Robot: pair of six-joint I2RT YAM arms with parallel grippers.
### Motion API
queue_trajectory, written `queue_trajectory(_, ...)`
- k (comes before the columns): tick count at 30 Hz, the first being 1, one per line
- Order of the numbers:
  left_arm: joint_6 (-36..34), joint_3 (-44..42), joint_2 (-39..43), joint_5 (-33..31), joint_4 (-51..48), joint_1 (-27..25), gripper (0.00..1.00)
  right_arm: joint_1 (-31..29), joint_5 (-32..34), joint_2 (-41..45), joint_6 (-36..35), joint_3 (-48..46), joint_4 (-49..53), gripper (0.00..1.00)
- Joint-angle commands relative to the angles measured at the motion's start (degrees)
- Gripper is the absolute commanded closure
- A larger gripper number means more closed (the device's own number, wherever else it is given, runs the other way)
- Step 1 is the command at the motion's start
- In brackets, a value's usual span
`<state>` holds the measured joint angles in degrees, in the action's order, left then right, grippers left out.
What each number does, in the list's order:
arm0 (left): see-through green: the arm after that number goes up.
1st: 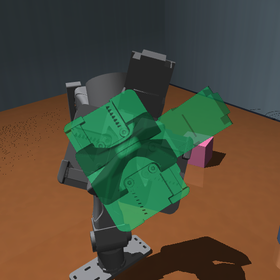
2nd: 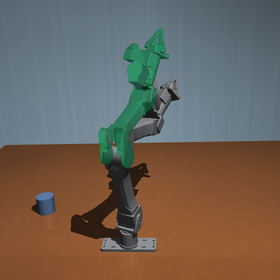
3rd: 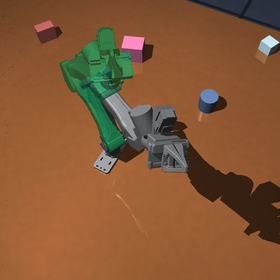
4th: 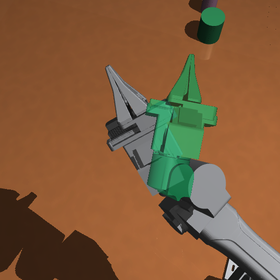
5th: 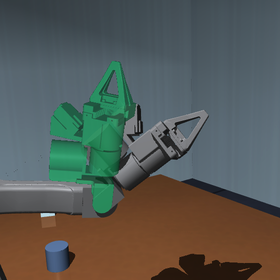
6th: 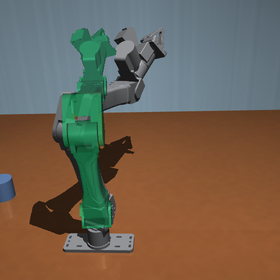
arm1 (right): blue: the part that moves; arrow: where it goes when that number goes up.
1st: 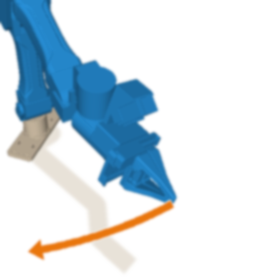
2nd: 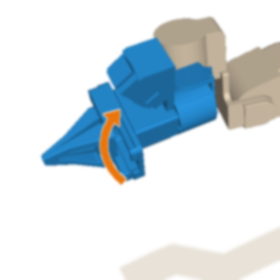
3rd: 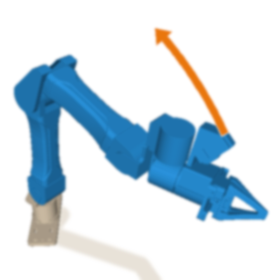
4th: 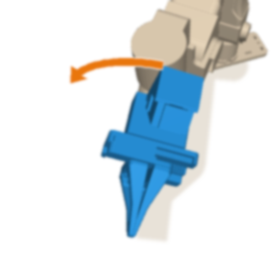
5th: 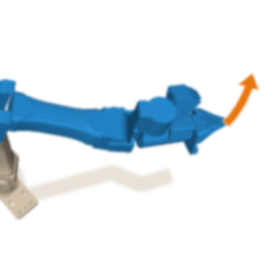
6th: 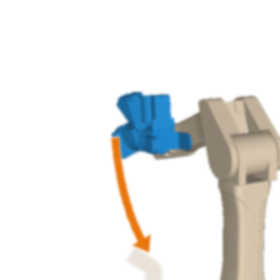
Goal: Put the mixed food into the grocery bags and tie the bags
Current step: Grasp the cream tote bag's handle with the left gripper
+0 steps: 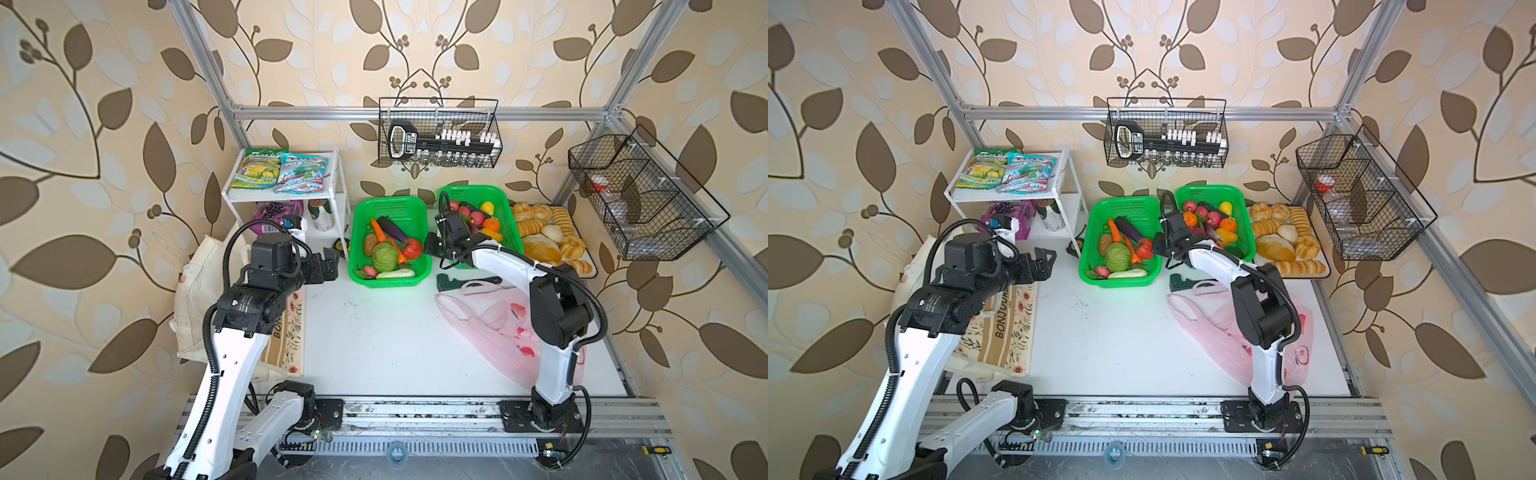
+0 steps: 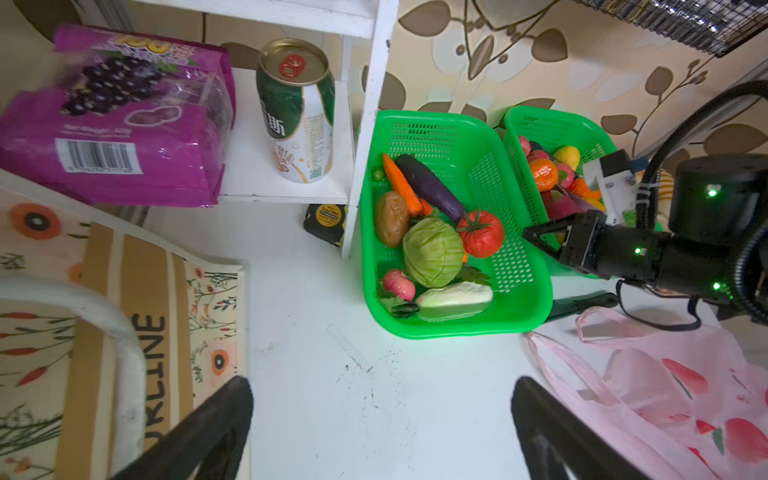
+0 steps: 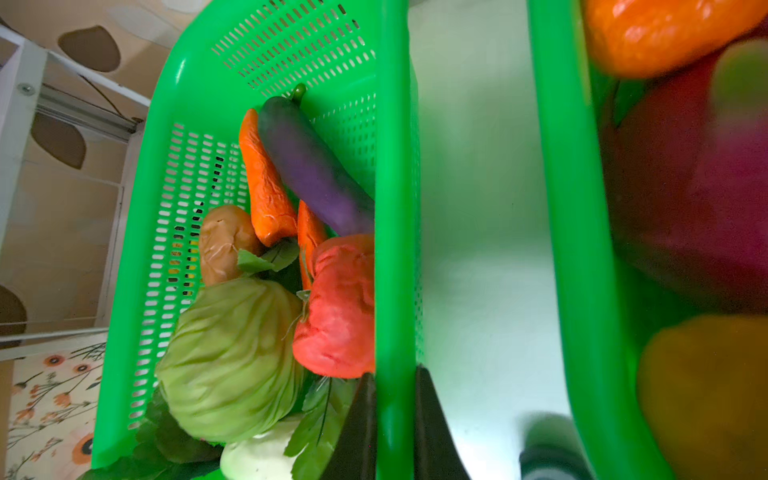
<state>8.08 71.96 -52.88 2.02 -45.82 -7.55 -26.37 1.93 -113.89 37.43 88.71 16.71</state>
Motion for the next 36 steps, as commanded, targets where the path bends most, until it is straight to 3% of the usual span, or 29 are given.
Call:
queue_trajectory(1,-5.54,3.01,-0.03,-8.34,1.59,-0.23,0.01,3.12,2.15,-1.49,-5.42,4.43,5.11,0.94)
queue_trajectory(7,-7.73,6.31,-5.05,-20.00,2.73,-0.19,0.01,6.34,-1.54,-5.39,-9.37,10.31,5.87,0.86)
queue_trajectory(11,-10.15,8.70,-7.89,-24.62,0.97,-0.18,0.01,6.94,-2.24,-7.38,-12.58,14.01,8.30,0.61)
queue_trajectory(16,-8.53,10.72,-9.63,-31.75,-5.20,0.15,0.01,6.70,-5.35,-5.34,-14.68,13.33,6.33,0.45)
queue_trajectory(23,-4.37,8.66,-9.07,-35.66,-11.45,4.47,0.01,5.93,-5.88,0.73,-17.33,12.55,7.58,0.42)
queue_trajectory(27,-2.86,6.18,-8.05,-33.43,-12.54,8.73,0.01,6.93,-9.63,9.81,-17.20,2.42,3.11,0.42)
queue_trajectory(30,-1.96,3.11,-6.62,-34.51,-10.52,11.17,0.01,8.19,-8.03,10.69,-14.40,-0.64,2.95,0.42)
queue_trajectory(36,-1.46,1.08,-8.79,-34.27,-8.93,14.31,0.01,8.67,-12.54,7.36,-13.06,-0.31,2.77,0.44)
